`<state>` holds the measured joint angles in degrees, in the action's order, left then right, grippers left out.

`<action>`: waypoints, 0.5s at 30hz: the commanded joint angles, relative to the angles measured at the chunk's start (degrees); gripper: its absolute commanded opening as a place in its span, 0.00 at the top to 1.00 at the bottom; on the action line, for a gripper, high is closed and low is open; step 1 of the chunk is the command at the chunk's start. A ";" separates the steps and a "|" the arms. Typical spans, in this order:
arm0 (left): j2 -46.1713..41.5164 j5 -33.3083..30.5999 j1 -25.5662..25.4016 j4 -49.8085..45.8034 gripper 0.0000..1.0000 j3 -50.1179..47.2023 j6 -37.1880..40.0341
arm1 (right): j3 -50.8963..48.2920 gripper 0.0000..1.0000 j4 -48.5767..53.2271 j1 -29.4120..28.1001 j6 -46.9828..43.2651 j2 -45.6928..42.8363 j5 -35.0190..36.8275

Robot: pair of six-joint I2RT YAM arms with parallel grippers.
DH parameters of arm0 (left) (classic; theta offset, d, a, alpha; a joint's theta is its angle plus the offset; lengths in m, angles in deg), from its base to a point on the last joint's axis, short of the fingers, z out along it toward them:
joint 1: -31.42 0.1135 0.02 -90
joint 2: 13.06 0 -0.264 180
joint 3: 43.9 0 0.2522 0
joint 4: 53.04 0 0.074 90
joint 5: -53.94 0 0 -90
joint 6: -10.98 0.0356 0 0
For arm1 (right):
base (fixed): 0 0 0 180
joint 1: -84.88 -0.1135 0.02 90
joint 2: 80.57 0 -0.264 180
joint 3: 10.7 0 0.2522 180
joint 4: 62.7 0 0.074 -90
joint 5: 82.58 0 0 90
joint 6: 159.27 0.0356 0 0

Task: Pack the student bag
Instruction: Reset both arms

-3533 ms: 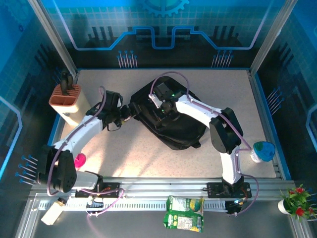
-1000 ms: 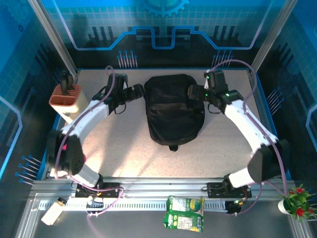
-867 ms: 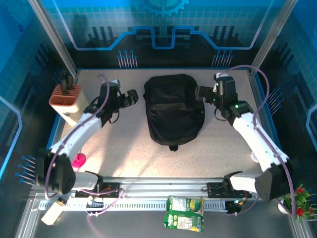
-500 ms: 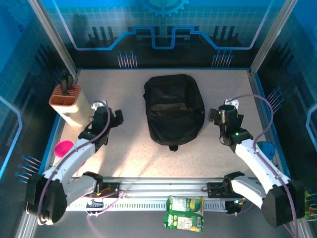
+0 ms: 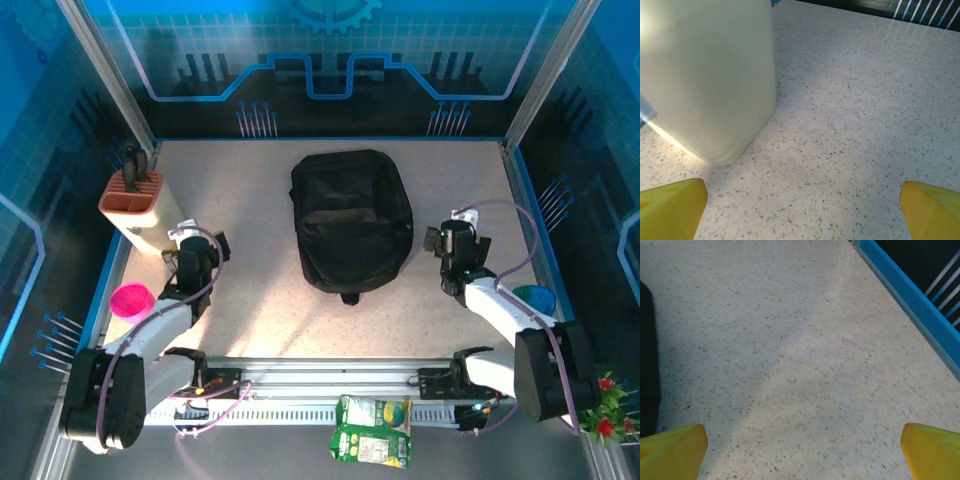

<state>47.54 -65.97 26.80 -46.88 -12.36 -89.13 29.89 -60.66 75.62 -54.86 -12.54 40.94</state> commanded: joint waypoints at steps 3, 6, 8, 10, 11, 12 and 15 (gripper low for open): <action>4.04 10.22 1.58 18.54 0.01 -3.61 5.83 | -5.10 0.00 -18.85 0.98 -8.22 2.63 -5.55; 7.93 15.36 2.07 25.33 0.01 -4.45 7.69 | -7.69 0.00 -27.74 1.26 -10.93 4.67 -8.60; 10.78 19.24 2.46 29.48 0.01 -4.52 8.59 | -8.58 0.00 -32.22 1.60 -11.49 5.89 -10.66; 13.39 22.41 2.90 33.52 0.01 -4.48 9.03 | -9.59 0.00 -37.69 2.00 -11.86 7.78 -12.33; 14.97 23.88 3.20 35.63 0.01 -4.27 9.31 | -9.88 0.00 -40.03 2.21 -12.64 9.03 -13.80; 16.15 24.84 3.26 36.28 0.01 -3.83 10.02 | -9.97 0.00 -41.67 2.36 -13.17 10.24 -14.68; 20.94 25.98 3.71 39.28 0.01 -2.71 10.56 | -10.04 0.00 -45.34 2.81 -13.39 14.19 -16.54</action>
<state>65.55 -44.95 29.62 -15.45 -15.86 -80.73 20.60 -96.00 77.40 -66.36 -0.76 27.67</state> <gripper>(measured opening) 0.992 0.997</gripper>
